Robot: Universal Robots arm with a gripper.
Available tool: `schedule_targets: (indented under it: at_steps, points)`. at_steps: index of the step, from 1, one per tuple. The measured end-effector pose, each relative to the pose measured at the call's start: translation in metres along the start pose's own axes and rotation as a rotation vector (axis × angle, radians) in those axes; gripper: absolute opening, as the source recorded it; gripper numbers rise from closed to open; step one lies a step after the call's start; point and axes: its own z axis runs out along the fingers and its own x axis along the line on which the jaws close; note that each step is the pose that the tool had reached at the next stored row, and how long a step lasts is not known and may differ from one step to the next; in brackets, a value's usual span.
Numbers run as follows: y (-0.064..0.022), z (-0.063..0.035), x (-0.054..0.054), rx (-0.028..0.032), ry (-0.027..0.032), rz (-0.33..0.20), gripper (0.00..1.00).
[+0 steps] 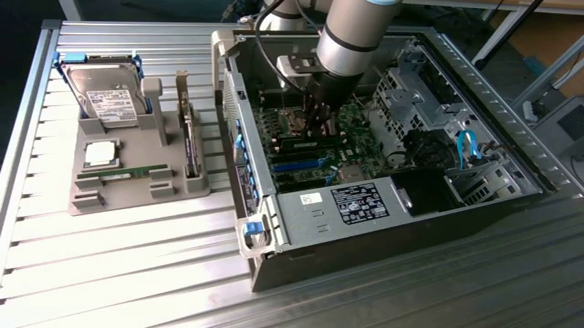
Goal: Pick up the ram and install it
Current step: 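Press down the ram until it locks into place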
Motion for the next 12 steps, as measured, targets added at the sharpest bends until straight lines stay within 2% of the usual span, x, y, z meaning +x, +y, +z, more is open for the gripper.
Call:
schedule_targets:
  at_steps: [12]
  points:
    - [-0.0001, 0.0023, 0.001, 0.0, -0.0001, 0.0, 0.1]
